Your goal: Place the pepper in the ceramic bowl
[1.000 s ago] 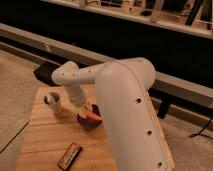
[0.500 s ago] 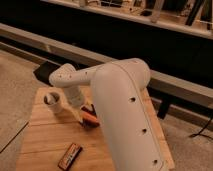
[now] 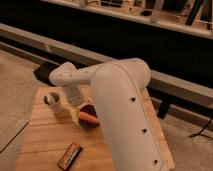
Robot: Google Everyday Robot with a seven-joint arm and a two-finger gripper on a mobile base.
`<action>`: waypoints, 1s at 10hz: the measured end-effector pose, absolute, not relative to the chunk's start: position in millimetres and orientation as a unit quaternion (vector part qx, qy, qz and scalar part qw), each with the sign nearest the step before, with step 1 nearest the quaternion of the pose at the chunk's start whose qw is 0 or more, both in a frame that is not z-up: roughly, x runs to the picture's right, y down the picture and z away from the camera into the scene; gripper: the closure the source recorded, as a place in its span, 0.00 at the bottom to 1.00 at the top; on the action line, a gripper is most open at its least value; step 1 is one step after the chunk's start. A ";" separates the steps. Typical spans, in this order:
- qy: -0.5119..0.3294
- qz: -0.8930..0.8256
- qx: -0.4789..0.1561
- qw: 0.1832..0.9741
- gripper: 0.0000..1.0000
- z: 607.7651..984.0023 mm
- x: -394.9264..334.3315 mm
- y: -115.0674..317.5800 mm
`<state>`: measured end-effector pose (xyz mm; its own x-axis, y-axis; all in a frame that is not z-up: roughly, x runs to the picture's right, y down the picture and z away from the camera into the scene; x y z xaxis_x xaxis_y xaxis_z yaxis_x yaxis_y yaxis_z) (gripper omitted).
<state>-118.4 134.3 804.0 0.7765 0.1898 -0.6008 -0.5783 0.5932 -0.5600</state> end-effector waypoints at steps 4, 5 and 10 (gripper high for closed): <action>0.249 0.233 -0.378 0.861 0.20 805.1 -111.8 127.6; 0.256 0.226 -0.373 0.863 0.20 805.4 -107.4 128.6; 0.294 0.199 -0.333 0.874 0.20 810.9 -98.3 132.3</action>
